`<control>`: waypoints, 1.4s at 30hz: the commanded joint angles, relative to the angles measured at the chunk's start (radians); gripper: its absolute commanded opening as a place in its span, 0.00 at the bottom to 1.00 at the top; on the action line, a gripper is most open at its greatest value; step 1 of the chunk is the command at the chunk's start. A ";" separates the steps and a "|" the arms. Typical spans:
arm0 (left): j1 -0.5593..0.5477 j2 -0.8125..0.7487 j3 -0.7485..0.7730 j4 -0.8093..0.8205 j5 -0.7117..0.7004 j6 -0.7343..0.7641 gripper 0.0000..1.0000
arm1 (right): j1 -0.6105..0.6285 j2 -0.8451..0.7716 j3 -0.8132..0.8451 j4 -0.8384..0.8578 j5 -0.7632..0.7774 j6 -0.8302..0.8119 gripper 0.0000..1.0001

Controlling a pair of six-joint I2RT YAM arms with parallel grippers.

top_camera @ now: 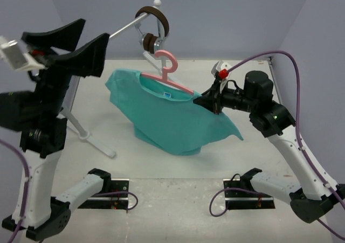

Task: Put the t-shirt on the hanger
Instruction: Place the hanger at the clothesline.

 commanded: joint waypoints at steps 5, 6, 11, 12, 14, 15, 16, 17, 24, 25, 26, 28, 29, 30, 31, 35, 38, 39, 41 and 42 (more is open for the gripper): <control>0.004 -0.293 -0.312 -0.105 -0.131 0.076 1.00 | 0.159 0.263 0.264 0.185 0.273 0.218 0.00; 0.004 -0.361 -0.359 -0.127 -0.177 0.080 1.00 | 0.183 0.342 0.330 0.185 0.315 0.240 0.00; 0.004 -0.589 -0.560 -0.129 -0.244 0.175 1.00 | 0.248 0.547 0.472 0.254 0.487 0.254 0.00; 0.004 -0.615 -0.568 -0.138 -0.240 0.190 1.00 | 0.259 0.588 0.507 0.267 0.516 0.244 0.00; 0.004 -0.641 -0.578 -0.185 -0.223 0.232 1.00 | 0.277 0.643 0.580 0.265 0.545 0.238 0.00; 0.004 -0.647 -0.580 -0.214 -0.219 0.252 1.00 | 0.282 0.679 0.600 0.259 0.551 0.239 0.00; 0.004 -0.648 -0.580 -0.230 -0.218 0.262 1.00 | 0.283 0.705 0.627 0.258 0.563 0.239 0.00; 0.004 -0.661 -0.598 -0.239 -0.216 0.266 1.00 | 0.294 0.743 0.664 0.262 0.579 0.233 0.00; 0.004 -0.730 -0.762 -0.219 -0.195 0.275 1.00 | 0.347 0.893 0.822 0.258 0.639 0.223 0.00; 0.004 -0.730 -0.774 -0.220 -0.195 0.272 1.00 | 0.350 0.904 0.831 0.258 0.639 0.223 0.00; 0.002 -0.727 -0.787 -0.223 -0.206 0.269 1.00 | 0.353 0.913 0.837 0.255 0.648 0.223 0.00; 0.002 -0.718 -0.807 -0.245 -0.235 0.258 1.00 | 0.362 0.918 0.816 0.257 0.662 0.211 0.00; 0.002 -0.717 -0.813 -0.250 -0.234 0.260 1.00 | 0.364 0.909 0.792 0.270 0.665 0.210 0.00; 0.002 -0.718 -0.821 -0.257 -0.232 0.263 1.00 | 0.369 0.881 0.721 0.311 0.669 0.210 0.00; 0.002 -0.721 -0.823 -0.260 -0.235 0.266 1.00 | 0.369 0.864 0.666 0.332 0.670 0.210 0.00; 0.002 -0.727 -0.816 -0.274 -0.241 0.287 1.00 | 0.371 0.806 0.516 0.390 0.674 0.213 0.00; 0.002 -0.725 -0.811 -0.285 -0.245 0.302 1.00 | 0.370 0.760 0.463 0.407 0.683 0.208 0.00; 0.002 -0.724 -0.813 -0.290 -0.249 0.303 1.00 | 0.370 0.746 0.442 0.419 0.683 0.204 0.00; 0.002 -0.726 -0.827 -0.300 -0.251 0.304 1.00 | 0.370 0.731 0.413 0.435 0.686 0.196 0.00; 0.002 -0.726 -0.835 -0.306 -0.251 0.300 1.00 | 0.370 0.729 0.411 0.432 0.680 0.191 0.01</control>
